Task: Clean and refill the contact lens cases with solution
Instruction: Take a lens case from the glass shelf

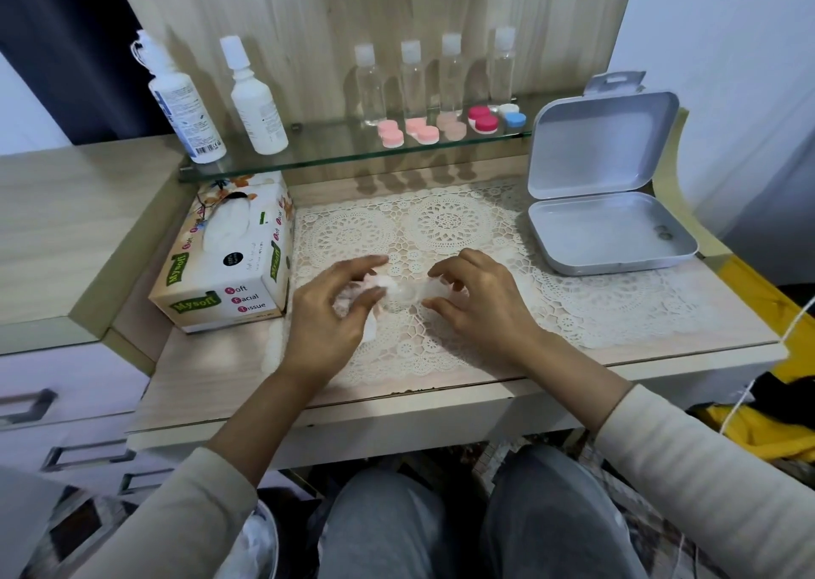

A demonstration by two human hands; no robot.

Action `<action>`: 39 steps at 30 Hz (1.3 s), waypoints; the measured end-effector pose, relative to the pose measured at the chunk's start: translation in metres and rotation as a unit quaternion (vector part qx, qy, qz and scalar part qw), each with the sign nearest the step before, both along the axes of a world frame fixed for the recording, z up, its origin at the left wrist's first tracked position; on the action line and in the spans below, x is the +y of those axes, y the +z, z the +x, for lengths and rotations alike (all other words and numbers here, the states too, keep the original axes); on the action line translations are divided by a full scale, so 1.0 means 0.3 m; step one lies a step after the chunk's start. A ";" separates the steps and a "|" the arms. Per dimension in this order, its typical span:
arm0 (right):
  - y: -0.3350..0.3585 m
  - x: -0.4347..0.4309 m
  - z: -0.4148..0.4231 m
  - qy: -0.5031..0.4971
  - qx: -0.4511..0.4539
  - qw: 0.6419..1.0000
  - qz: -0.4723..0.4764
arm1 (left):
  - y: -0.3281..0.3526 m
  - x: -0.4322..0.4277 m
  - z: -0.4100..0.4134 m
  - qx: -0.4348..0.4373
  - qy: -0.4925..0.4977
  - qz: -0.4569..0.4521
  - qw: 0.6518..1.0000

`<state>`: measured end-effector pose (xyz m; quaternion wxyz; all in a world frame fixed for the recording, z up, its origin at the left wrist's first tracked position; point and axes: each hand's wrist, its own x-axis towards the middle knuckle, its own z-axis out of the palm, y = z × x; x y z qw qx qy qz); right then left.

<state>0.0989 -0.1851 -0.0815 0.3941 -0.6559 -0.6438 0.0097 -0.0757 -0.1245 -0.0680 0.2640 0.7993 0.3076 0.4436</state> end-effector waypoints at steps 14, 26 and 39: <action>0.020 -0.007 -0.019 0.020 0.007 0.997 0.068 | 0.039 -0.014 0.051 -0.095 -0.040 -0.316 0.943; 0.068 -0.024 -0.039 0.027 0.196 0.977 0.076 | 0.059 -0.032 0.039 -0.103 -0.027 -0.355 0.929; 0.061 -0.021 0.053 -0.048 0.022 0.984 0.168 | 0.046 -0.026 0.034 -0.097 -0.037 -0.305 0.947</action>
